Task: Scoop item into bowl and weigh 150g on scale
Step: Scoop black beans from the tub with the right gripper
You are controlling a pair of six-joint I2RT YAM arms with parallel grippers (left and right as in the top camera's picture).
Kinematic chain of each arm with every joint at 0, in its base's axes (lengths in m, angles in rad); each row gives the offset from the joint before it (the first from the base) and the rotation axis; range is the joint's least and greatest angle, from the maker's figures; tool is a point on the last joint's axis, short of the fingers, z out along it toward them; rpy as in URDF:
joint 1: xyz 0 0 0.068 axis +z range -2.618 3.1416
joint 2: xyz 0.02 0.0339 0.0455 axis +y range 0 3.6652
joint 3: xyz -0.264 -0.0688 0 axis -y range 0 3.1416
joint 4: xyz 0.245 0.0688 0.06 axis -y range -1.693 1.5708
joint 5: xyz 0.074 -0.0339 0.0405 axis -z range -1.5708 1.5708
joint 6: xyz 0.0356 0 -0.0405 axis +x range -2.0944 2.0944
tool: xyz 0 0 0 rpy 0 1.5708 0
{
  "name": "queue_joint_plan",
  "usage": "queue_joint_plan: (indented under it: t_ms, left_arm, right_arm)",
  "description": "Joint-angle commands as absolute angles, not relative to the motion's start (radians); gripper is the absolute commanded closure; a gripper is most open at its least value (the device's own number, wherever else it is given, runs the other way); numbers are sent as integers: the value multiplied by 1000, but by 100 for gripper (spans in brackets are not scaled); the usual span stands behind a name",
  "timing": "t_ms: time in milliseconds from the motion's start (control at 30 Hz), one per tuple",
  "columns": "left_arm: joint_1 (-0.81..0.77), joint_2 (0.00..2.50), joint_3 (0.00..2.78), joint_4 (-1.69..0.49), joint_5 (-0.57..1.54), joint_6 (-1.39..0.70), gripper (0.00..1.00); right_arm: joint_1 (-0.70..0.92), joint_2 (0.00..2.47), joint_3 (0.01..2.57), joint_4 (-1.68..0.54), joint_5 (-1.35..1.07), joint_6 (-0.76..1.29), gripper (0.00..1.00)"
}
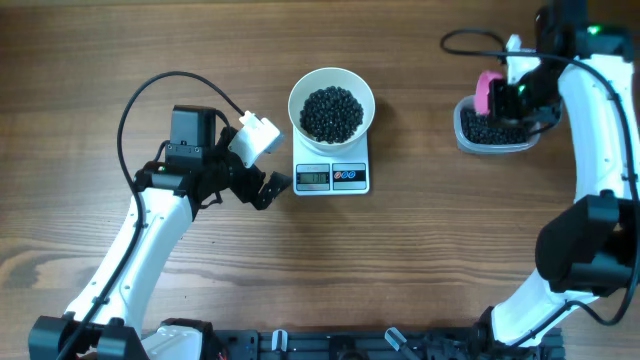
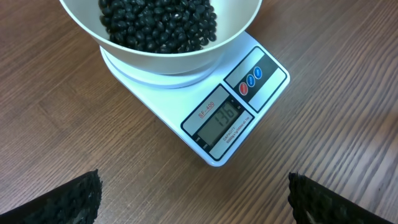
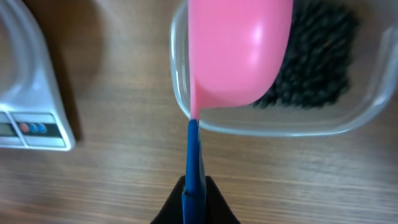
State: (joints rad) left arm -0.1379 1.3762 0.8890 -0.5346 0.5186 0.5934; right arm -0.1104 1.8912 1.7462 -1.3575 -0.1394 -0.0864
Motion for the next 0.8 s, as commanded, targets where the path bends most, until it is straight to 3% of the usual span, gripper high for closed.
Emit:
queue_joint_plan:
  t_ms: [0,433,767]
  left_arm:
    - [-135,1375,883,-535,530,598,0]
    - [-135,1375,883,-539,526,598,0]
    - [-135,1375,883,-539,526,598,0]
  right_arm:
    - [-113,1875,1670,-1323,-89,-75,96]
    - [-113,1875,1481,-1124,63,-23,96]
    - [-110,1876,1480,-1138,-184,-132,96]
